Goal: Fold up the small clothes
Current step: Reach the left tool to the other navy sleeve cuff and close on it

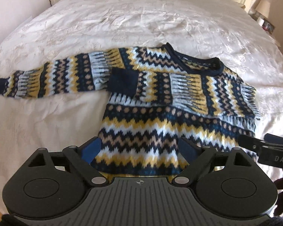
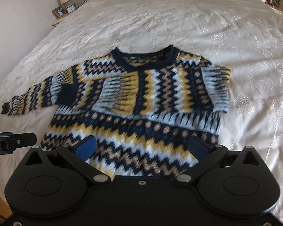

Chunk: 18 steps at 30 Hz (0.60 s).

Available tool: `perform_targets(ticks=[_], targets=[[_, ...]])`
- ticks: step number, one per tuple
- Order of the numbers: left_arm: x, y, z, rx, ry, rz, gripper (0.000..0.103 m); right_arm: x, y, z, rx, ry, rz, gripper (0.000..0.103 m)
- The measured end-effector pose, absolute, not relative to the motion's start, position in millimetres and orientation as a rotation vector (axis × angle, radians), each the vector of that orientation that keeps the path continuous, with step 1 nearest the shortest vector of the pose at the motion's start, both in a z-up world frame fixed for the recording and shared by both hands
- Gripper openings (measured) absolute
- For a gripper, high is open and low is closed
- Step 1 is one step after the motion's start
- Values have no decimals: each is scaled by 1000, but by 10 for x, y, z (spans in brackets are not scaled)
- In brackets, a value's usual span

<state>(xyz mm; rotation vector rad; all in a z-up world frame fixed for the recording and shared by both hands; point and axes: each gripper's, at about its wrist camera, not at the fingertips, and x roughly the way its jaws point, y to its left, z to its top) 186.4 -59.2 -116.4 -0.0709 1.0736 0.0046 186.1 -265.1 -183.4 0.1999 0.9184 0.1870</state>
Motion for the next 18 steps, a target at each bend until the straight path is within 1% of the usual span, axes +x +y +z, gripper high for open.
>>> perform_targets(ticks=[9, 18], targets=[[1787, -412, -1211, -83, 1094, 17, 89, 1703, -2519, -1833, 200, 935, 217, 103], [1962, 372, -1159, -149, 1033, 95, 87, 1787, -2210, -1733, 147, 932, 206, 103]])
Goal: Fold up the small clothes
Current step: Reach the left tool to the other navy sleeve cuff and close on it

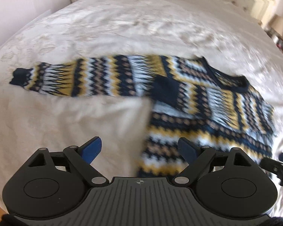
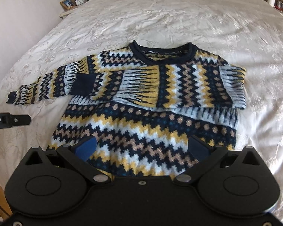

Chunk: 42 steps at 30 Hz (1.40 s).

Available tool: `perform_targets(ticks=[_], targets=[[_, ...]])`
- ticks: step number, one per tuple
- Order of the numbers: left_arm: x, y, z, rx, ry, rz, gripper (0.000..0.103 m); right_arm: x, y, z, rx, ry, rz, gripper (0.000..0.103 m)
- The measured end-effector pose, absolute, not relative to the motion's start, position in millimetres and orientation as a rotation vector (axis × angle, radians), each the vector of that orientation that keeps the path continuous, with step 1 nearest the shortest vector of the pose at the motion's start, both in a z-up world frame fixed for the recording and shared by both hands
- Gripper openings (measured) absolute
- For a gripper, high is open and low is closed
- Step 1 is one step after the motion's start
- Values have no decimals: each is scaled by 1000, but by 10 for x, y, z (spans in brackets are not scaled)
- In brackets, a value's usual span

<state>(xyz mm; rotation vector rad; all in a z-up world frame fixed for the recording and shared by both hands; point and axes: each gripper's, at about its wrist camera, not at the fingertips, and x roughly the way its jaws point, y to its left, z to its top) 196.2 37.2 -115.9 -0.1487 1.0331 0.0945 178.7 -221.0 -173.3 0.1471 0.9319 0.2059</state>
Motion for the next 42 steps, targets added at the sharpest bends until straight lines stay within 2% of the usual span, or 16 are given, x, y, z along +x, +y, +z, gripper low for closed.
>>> perform_targets(ticks=[5, 10, 16, 30, 34, 42], targets=[[2085, 980, -1186, -197, 991, 150, 79, 1878, -1930, -1604, 126, 926, 200, 103], [2219, 1583, -1282, -215, 963, 216, 65, 1982, -1534, -1514, 112, 920, 206, 103], [2442, 2390, -1464, -262, 938, 266, 65, 2118, -1050, -1439, 102, 917, 218, 103], [2867, 3368, -2025, -371, 958, 302, 68, 2363, -496, -1337, 66, 933, 217, 103], [2973, 3459, -2147, -396, 955, 303, 78, 2453, -437, -1324, 52, 941, 216, 103], [3200, 3567, -2248, -436, 950, 302, 88, 2598, -371, -1351, 38, 963, 209, 103]])
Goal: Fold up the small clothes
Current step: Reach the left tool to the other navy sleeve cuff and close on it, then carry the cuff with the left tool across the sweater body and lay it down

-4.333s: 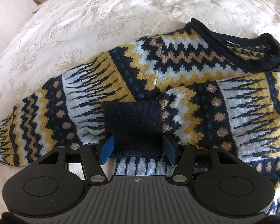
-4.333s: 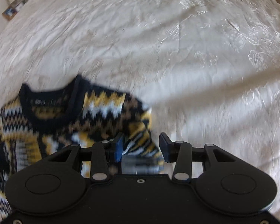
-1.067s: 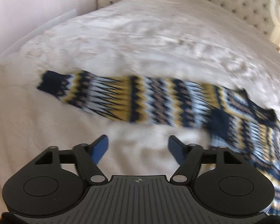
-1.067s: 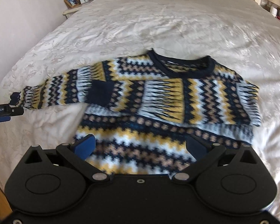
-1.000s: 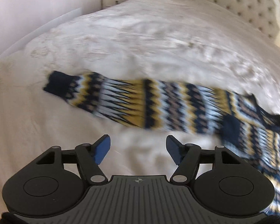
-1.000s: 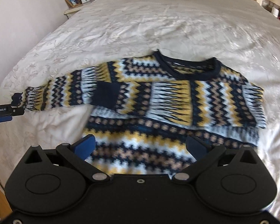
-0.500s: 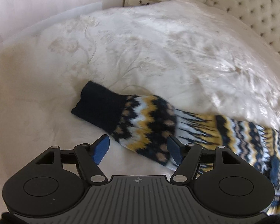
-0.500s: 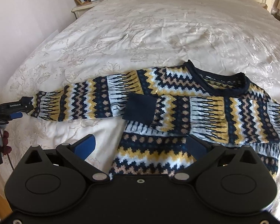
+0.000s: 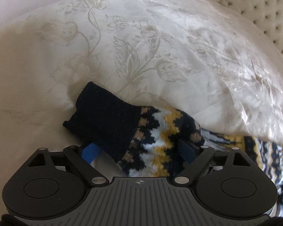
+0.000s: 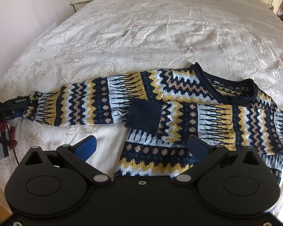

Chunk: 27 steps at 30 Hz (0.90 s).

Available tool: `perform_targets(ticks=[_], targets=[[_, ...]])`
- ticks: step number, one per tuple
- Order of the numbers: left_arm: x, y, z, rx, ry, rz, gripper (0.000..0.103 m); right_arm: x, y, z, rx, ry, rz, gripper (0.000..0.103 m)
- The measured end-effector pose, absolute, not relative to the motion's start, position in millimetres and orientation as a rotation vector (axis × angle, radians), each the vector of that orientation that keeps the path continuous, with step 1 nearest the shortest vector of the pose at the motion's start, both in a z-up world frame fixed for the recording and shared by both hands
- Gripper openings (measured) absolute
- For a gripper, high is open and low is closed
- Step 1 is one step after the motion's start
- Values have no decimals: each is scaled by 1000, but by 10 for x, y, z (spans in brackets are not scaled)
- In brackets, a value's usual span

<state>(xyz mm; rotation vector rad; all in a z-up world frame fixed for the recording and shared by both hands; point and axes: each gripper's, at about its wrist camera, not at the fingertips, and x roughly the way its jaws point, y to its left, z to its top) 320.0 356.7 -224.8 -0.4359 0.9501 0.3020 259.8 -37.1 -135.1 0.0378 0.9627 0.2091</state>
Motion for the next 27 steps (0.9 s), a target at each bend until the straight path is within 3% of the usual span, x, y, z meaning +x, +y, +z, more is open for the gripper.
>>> perform_targets(ticks=[5, 6, 7, 8, 9, 10, 12, 27], targets=[[3152, 3602, -2259, -492, 918, 325, 86, 2623, -351, -1365, 40, 972, 206, 103], [3162, 3590, -2244, -471, 930, 328, 76, 2624, -349, -1371, 41, 975, 206, 103], [3158, 3576, -2220, -449, 936, 341, 55, 2626, -346, -1379, 45, 978, 208, 103], [3145, 3570, -2186, -438, 929, 347, 42, 2628, -344, -1381, 47, 981, 211, 103], [3129, 3578, -2155, -452, 917, 336, 19, 2631, -339, -1386, 49, 983, 214, 103], [3111, 3589, -2133, -476, 910, 322, 12, 2629, -333, -1390, 49, 983, 217, 103], [3076, 3578, -2067, -497, 893, 315, 8, 2624, -317, -1391, 45, 983, 227, 103], [3045, 2627, -843, -318, 643, 123, 7, 2349, -733, -1383, 118, 950, 232, 103]])
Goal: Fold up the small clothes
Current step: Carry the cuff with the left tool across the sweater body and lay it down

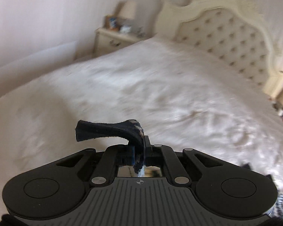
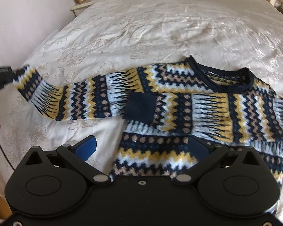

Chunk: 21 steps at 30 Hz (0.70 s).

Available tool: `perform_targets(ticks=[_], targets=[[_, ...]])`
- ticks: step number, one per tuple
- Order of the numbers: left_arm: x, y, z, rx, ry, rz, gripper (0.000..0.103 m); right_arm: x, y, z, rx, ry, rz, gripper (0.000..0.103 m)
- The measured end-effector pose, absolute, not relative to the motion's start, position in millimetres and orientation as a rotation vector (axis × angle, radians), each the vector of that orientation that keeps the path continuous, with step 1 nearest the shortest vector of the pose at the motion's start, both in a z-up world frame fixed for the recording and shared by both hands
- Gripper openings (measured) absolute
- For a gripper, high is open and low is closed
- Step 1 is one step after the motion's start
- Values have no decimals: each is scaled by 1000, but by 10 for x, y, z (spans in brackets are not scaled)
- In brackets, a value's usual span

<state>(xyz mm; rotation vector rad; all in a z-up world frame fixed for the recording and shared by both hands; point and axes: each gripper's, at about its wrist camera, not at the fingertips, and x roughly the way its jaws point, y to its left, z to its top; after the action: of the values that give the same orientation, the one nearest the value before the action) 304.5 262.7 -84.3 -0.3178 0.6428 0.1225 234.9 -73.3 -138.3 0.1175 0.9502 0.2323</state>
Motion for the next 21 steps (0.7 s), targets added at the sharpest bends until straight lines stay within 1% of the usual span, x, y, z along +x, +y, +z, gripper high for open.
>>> perform_targets(ticks=[3, 10, 15, 21], targets=[[3062, 2235, -610, -283, 599, 51, 7, 2270, -955, -1409, 141, 946, 218, 103], [3086, 1124, -413, -258, 567, -69, 7, 2051, -1620, -1484, 165, 941, 213, 103], [3134, 209, -479, -225, 579, -154, 7, 1911, -2237, -1526, 215, 924, 197, 103], [3274, -856, -823, -174, 642, -252, 7, 1811, -2897, -1595, 245, 912, 164, 103]])
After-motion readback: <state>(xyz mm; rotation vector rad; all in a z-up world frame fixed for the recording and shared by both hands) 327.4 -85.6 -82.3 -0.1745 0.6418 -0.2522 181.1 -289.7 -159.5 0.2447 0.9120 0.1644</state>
